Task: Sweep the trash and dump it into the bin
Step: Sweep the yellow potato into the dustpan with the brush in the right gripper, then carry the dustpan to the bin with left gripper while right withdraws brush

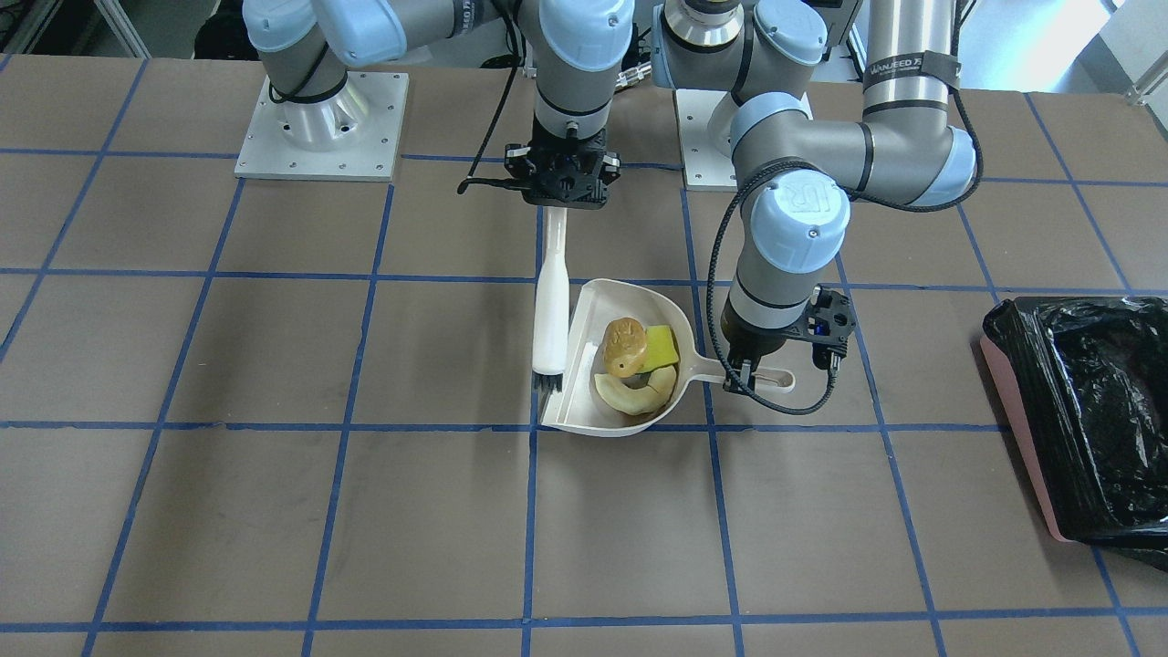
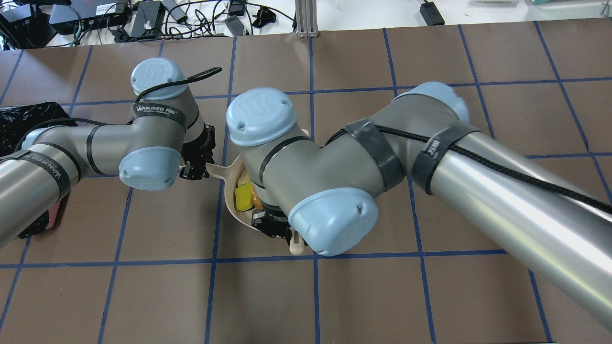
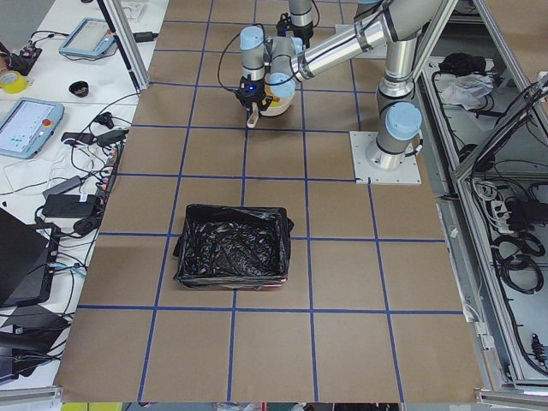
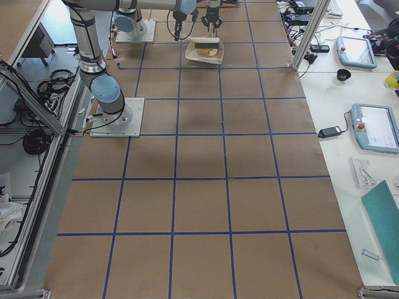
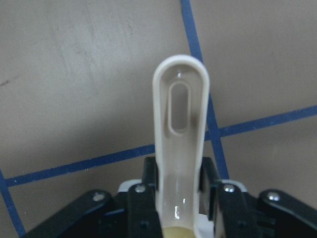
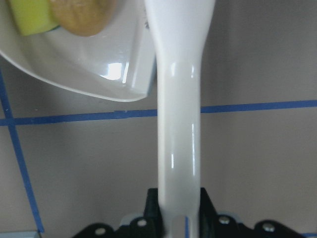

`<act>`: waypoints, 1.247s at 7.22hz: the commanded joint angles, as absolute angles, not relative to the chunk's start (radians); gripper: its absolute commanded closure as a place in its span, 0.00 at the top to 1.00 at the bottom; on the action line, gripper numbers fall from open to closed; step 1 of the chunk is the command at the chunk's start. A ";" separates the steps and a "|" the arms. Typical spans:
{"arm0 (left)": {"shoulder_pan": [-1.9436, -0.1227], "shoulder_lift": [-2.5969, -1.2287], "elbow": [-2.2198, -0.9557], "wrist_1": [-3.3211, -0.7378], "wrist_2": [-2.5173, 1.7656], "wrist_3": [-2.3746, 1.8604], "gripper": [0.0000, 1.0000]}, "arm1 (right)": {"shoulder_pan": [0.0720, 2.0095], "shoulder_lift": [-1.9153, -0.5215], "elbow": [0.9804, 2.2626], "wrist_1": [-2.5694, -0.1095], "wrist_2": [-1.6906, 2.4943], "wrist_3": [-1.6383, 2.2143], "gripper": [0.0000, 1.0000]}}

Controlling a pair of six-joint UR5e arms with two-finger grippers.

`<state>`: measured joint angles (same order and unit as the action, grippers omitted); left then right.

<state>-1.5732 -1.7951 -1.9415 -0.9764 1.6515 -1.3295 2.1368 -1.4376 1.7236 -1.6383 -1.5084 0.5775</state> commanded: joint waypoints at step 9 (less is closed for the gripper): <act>-1.058 -1.775 -1.635 -1.277 1.565 -0.941 0.00 | 1.441 -1.387 1.724 -1.741 -1.695 -0.100 0.00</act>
